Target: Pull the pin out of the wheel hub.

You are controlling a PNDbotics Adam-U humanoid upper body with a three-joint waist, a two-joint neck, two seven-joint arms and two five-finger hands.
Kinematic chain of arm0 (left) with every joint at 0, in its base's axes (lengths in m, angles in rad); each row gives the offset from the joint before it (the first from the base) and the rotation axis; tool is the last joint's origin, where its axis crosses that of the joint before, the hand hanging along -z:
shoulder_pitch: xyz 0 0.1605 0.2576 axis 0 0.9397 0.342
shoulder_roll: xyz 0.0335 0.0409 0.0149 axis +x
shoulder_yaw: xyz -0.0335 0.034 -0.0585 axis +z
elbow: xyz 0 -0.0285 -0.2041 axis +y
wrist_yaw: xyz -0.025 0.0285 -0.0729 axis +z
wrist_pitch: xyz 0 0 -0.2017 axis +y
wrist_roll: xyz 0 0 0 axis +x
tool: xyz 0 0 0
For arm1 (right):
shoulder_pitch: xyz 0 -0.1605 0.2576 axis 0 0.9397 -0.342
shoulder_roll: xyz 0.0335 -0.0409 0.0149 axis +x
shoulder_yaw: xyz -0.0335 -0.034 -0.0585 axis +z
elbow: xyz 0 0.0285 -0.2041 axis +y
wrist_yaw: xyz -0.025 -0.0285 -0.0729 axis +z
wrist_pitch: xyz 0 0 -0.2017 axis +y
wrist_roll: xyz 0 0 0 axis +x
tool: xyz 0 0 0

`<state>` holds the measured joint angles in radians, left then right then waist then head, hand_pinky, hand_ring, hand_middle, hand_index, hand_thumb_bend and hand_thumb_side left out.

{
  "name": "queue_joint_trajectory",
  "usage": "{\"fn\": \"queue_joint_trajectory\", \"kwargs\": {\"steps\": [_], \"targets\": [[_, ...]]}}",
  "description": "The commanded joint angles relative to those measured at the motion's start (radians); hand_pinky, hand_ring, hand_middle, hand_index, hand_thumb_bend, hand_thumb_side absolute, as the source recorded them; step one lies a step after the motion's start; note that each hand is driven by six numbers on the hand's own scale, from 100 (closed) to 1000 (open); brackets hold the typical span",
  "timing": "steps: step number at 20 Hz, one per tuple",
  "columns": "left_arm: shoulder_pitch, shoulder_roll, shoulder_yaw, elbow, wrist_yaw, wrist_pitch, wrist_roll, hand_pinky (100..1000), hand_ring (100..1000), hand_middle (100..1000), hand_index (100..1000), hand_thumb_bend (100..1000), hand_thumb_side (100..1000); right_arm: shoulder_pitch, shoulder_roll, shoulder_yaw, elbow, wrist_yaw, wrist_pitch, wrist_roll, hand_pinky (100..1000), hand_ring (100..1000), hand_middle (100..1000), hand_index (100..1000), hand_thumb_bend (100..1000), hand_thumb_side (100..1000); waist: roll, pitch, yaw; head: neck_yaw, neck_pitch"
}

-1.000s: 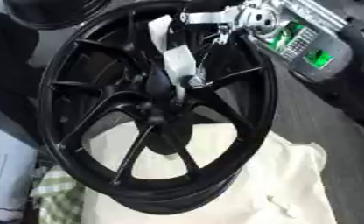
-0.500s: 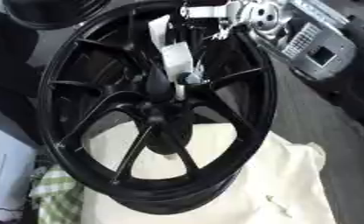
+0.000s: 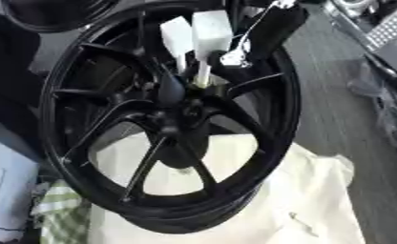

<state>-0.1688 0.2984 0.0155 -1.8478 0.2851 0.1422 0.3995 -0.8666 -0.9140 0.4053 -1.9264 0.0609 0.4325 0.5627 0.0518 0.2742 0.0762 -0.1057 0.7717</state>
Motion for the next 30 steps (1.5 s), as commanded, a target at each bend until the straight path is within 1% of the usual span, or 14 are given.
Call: {"fn": "queue_joint_trajectory", "kwargs": {"steps": [1,5,10,11,12,13,16,19,21,22,23,24,26,30], "targets": [[-0.008,0.022,0.010,-0.012,-0.004,-0.004,0.001,784,756,785,772,176,876,0.042,-0.091,-0.104,-0.061,-0.046,0.014,-0.057,655,526,415,528,331,100,0.000,-0.019,-0.003,0.007,-0.002],[-0.008,0.022,0.013,-0.012,-0.004,-0.005,0.004,784,756,785,772,176,875,0.187,-0.174,-0.246,-0.067,-0.069,0.022,-0.200,658,527,419,532,338,100,0.002,-0.017,-0.011,0.014,-0.002],[-0.007,0.023,0.019,-0.014,-0.005,-0.006,0.009,785,756,786,772,175,875,0.380,-0.235,-0.406,0.019,-0.026,0.019,-0.380,673,542,440,552,369,100,0.004,-0.014,-0.021,0.022,-0.002],[-0.006,0.023,0.020,-0.013,-0.005,-0.007,0.011,785,756,786,772,174,875,0.414,-0.240,-0.433,0.044,-0.009,0.015,-0.407,678,547,449,558,242,100,0.005,-0.014,-0.024,0.025,-0.002],[-0.005,0.024,0.021,-0.013,-0.005,-0.007,0.012,785,756,786,772,175,875,0.444,-0.241,-0.457,0.071,0.008,0.009,-0.429,684,552,453,566,384,100,0.005,-0.013,-0.027,0.028,-0.002],[-0.005,0.024,0.023,-0.014,-0.006,-0.007,0.013,785,756,786,772,175,874,0.473,-0.240,-0.480,0.098,0.028,0.001,-0.447,692,562,463,578,401,100,0.005,-0.013,-0.029,0.031,-0.002],[-0.005,0.025,0.026,-0.014,-0.006,-0.008,0.016,785,756,786,772,174,874,0.545,-0.225,-0.544,0.182,0.091,-0.028,-0.476,707,586,491,613,441,100,0.005,-0.012,-0.037,0.040,-0.002],[-0.005,0.025,0.028,-0.015,-0.006,-0.009,0.019,785,757,787,772,175,874,0.590,-0.201,-0.597,0.255,0.155,-0.048,-0.493,719,614,524,651,475,100,0.005,-0.012,-0.044,0.045,-0.002],[-0.004,0.025,0.029,-0.014,-0.007,-0.009,0.020,785,757,787,772,175,874,0.609,-0.184,-0.621,0.294,0.182,-0.056,-0.500,734,664,583,711,517,100,0.004,-0.012,-0.046,0.047,-0.002],[-0.004,0.025,0.030,-0.015,-0.007,-0.009,0.020,785,757,787,772,176,874,0.617,-0.178,-0.629,0.308,0.192,-0.061,-0.498,746,694,617,744,569,188,0.004,-0.012,-0.047,0.048,-0.002],[-0.005,0.025,0.029,-0.015,-0.007,-0.009,0.020,786,757,787,772,177,875,0.623,-0.172,-0.633,0.319,0.200,-0.073,-0.489,773,742,682,807,562,360,0.003,-0.012,-0.047,0.049,-0.002],[-0.005,0.025,0.029,-0.014,-0.007,-0.009,0.019,786,757,787,772,176,875,0.627,-0.167,-0.635,0.328,0.206,-0.089,-0.471,784,760,712,830,542,411,0.003,-0.012,-0.048,0.049,-0.002],[-0.005,0.025,0.030,-0.014,-0.007,-0.010,0.019,786,757,788,772,176,874,0.628,-0.159,-0.643,0.340,0.219,-0.121,-0.441,811,800,769,858,525,462,0.003,-0.013,-0.048,0.050,-0.002],[-0.006,0.026,0.030,-0.014,-0.007,-0.010,0.019,786,758,788,772,176,873,0.619,-0.143,-0.658,0.354,0.231,-0.142,-0.441,810,803,785,858,534,442,0.003,-0.015,-0.045,0.051,-0.002]]}}
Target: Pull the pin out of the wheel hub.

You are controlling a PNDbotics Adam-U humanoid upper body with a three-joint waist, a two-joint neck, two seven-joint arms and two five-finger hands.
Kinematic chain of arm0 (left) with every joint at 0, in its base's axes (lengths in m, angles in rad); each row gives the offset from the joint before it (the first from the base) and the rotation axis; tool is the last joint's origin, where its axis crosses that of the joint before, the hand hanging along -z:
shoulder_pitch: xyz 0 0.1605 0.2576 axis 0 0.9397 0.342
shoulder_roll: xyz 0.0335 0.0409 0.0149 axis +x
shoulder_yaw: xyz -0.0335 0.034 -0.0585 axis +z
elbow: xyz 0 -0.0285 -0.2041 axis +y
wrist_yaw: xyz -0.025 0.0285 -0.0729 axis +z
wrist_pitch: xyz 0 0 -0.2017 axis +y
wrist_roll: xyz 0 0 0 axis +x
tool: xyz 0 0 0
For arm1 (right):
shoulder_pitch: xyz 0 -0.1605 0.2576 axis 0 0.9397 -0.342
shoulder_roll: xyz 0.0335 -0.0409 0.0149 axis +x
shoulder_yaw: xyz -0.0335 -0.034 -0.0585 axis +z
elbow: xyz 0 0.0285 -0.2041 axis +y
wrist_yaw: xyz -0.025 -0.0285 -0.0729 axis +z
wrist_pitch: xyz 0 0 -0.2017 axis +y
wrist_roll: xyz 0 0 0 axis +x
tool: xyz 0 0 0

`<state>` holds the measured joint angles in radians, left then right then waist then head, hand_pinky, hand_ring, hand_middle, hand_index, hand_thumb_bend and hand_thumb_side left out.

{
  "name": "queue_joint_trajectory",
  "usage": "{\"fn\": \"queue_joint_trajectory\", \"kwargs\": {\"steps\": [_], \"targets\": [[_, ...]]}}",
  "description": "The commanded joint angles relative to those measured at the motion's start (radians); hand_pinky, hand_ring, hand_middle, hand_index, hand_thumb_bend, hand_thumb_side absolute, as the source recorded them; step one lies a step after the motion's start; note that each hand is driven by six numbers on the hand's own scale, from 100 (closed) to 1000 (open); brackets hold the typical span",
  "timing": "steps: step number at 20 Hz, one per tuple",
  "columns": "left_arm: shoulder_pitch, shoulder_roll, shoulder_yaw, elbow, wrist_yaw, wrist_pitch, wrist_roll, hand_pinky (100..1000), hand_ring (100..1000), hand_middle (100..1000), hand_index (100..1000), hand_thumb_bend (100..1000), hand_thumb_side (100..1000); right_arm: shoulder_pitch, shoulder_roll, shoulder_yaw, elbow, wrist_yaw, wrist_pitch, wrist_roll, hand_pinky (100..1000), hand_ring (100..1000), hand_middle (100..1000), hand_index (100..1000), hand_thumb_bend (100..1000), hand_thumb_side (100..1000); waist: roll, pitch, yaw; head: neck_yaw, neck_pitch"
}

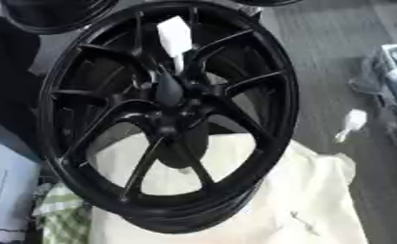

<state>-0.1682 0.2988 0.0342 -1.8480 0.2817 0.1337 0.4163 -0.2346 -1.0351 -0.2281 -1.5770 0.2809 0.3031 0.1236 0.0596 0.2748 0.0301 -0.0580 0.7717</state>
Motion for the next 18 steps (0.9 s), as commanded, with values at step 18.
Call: {"fn": "queue_joint_trajectory", "kwargs": {"steps": [18], "targets": [[-0.014,0.023,0.002,-0.017,0.000,-0.001,-0.010,788,759,790,773,174,866,-0.177,0.133,0.120,-0.169,-0.582,-0.042,-0.454,734,661,652,731,246,438,0.004,-0.034,0.024,-0.018,-0.002]]}}
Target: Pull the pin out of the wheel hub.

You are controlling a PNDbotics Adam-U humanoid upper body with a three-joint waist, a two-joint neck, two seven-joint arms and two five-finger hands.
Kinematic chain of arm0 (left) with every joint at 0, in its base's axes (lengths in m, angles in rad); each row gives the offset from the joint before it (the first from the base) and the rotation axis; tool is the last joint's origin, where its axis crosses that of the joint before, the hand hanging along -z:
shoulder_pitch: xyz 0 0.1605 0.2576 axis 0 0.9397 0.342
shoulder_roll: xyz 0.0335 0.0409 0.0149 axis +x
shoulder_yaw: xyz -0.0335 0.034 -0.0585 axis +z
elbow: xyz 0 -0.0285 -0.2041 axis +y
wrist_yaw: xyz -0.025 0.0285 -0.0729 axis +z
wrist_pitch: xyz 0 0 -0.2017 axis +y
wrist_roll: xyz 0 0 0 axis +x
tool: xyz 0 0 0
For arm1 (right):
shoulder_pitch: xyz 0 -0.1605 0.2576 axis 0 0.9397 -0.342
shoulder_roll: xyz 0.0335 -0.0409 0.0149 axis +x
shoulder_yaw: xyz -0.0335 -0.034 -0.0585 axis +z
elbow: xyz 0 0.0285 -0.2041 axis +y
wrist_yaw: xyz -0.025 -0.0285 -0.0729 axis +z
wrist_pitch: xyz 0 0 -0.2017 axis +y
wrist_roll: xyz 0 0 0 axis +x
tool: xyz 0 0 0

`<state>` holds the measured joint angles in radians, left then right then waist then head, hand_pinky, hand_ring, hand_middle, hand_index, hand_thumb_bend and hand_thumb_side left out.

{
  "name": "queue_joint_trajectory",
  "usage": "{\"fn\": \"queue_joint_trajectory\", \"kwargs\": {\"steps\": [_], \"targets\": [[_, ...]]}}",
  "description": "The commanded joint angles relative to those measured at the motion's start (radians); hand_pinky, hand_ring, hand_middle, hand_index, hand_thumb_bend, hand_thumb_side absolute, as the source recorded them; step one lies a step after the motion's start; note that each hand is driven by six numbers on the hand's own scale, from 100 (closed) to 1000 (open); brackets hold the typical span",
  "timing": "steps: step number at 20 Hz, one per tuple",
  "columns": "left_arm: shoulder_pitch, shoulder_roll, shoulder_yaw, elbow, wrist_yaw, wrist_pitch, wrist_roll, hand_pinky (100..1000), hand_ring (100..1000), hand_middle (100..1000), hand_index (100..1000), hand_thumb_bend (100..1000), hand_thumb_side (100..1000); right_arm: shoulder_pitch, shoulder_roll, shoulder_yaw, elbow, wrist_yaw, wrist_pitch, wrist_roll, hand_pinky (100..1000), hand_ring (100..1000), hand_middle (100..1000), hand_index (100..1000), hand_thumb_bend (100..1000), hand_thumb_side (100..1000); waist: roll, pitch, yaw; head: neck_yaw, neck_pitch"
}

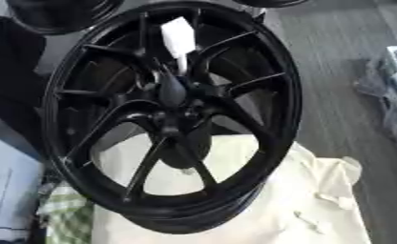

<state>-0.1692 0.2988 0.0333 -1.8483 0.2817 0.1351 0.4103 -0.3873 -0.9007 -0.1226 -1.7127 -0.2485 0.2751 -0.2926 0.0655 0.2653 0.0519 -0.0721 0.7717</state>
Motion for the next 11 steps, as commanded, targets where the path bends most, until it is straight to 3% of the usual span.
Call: {"fn": "queue_joint_trajectory", "kwargs": {"steps": [1,4,11], "targets": [[-0.013,0.022,0.001,-0.017,0.000,-0.003,-0.005,788,759,790,773,174,866,-0.044,0.026,0.029,-0.041,-0.065,-0.018,-0.042,734,661,652,731,261,428,0.001,-0.026,0.005,-0.006,-0.002],[-0.012,0.021,0.002,-0.017,0.001,-0.003,-0.006,788,760,790,773,174,866,-0.084,0.086,0.065,-0.048,-0.075,-0.016,-0.034,732,657,649,728,355,354,0.004,-0.028,0.008,-0.010,-0.002],[-0.013,0.017,0.001,-0.017,0.003,-0.004,-0.007,789,760,790,774,176,867,-0.125,0.170,0.107,-0.030,-0.069,-0.008,-0.001,730,655,647,728,348,363,0.005,-0.026,0.012,-0.020,-0.002]]}}
